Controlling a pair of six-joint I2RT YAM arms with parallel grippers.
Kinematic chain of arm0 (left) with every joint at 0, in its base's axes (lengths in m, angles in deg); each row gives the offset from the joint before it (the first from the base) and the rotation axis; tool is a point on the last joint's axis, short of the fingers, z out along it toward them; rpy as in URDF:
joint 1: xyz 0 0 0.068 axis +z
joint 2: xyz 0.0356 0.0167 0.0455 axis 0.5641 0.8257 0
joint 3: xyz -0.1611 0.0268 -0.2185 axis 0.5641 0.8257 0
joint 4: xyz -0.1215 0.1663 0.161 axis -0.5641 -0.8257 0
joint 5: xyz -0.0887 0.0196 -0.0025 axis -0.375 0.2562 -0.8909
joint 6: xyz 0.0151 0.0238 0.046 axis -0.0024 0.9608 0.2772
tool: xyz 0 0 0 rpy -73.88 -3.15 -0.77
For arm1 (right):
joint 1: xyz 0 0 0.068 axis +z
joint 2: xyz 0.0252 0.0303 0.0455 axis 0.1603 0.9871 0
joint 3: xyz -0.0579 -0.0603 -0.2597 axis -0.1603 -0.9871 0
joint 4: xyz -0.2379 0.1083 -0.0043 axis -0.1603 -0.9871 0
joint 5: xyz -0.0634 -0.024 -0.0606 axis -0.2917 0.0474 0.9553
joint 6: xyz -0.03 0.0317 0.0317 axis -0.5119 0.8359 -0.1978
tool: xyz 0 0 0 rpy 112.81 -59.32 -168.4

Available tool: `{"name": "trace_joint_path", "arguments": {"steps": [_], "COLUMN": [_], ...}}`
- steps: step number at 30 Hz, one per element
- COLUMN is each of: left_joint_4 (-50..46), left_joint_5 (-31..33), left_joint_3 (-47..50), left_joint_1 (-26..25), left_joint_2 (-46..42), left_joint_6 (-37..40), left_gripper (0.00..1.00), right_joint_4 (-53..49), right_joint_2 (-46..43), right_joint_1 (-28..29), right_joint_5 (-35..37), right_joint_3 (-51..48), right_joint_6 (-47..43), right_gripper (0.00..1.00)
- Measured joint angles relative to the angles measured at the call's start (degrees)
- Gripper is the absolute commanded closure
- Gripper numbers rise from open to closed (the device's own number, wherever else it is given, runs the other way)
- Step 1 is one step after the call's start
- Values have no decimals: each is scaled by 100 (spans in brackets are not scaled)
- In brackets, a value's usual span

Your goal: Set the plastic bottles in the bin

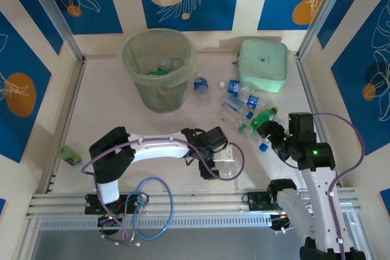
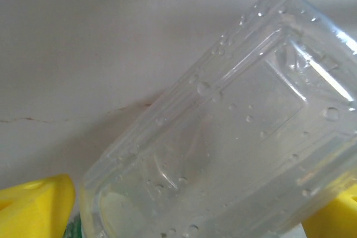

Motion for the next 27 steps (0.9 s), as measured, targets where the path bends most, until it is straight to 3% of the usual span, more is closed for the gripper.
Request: {"name": "trace_joint_path", "arguments": {"steps": [5, 22, 27], "left_joint_4": [61, -68, -109], "left_joint_5": [48, 87, 107], "left_joint_3": [-192, -555, -573], "left_joint_1": [0, 0, 0], "left_joint_2": [282, 608, 608], "left_joint_6": [44, -260, -350], "left_gripper": [0, 31, 35], "right_joint_4": [-15, -109, -109], "right_joint_2": [0, 0, 0], "right_joint_1": [-131, -356, -393], "right_joint_5": [-107, -271, -291], "right_joint_3": [2, 11, 17], "right_joint_6": [-22, -149, -170], "right_gripper": [15, 15, 15]}}
